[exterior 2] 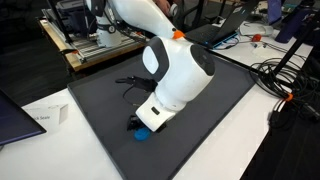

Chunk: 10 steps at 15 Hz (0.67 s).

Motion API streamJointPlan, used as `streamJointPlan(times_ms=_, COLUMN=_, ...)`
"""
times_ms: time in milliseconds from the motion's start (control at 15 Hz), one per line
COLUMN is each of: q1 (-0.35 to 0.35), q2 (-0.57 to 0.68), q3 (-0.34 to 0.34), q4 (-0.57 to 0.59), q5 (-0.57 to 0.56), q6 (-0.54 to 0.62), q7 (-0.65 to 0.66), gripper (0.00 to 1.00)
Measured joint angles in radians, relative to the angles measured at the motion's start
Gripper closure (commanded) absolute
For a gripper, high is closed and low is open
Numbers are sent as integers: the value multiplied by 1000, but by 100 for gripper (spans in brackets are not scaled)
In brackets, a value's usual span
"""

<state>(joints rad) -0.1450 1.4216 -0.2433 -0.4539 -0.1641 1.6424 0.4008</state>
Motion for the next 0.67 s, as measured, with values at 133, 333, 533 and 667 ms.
streamJointPlan(times_ms=133, q1=-5, q2=0, q3=0, q4=2, q5=0, q6=12, q7=0, gripper=100)
streamJointPlan(times_ms=333, q1=-10, q2=-2, q3=0, q4=6, q5=0, q6=56, q7=0, gripper=100)
streamJointPlan(times_ms=533, q1=-10, q2=-13, q3=2, q4=9, q5=1, q6=92, q7=-1, gripper=100)
streamJointPlan(times_ms=667, q1=-10, q2=-23, q3=5, q4=13, q5=2, q6=106, q7=-1, gripper=100)
